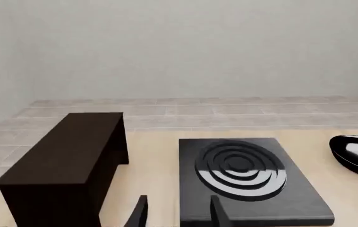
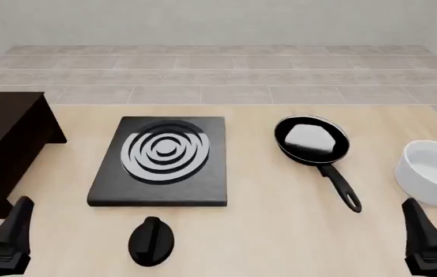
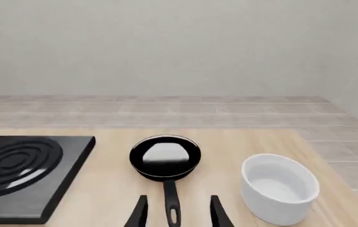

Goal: Put the frying pan on top of the cabinet.

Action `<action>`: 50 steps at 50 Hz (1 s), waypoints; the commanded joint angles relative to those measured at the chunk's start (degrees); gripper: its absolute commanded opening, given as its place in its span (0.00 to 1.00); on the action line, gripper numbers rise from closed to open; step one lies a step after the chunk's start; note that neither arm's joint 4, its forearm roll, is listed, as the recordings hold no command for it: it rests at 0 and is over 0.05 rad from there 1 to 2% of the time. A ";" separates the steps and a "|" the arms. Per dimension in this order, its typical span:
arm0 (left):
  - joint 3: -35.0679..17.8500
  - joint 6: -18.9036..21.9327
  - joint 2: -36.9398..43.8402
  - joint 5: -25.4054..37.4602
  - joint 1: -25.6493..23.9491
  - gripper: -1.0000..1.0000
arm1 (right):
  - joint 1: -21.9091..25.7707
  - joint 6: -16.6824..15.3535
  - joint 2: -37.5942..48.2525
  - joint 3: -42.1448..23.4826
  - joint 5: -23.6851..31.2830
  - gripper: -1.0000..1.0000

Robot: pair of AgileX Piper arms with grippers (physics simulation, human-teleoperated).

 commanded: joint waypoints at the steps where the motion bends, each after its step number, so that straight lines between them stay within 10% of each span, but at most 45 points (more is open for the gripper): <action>1: 0.66 -0.62 -0.74 0.14 0.24 1.00 | 0.06 0.76 -1.21 -0.09 0.61 1.00; 30: 0.93 -0.61 0.18 -0.45 0.26 1.00 | 0.38 0.52 -1.33 -1.11 1.81 1.00; 50: -7.60 -3.50 23.59 -17.56 -9.41 1.00 | 0.05 1.55 -1.33 -0.69 1.31 1.00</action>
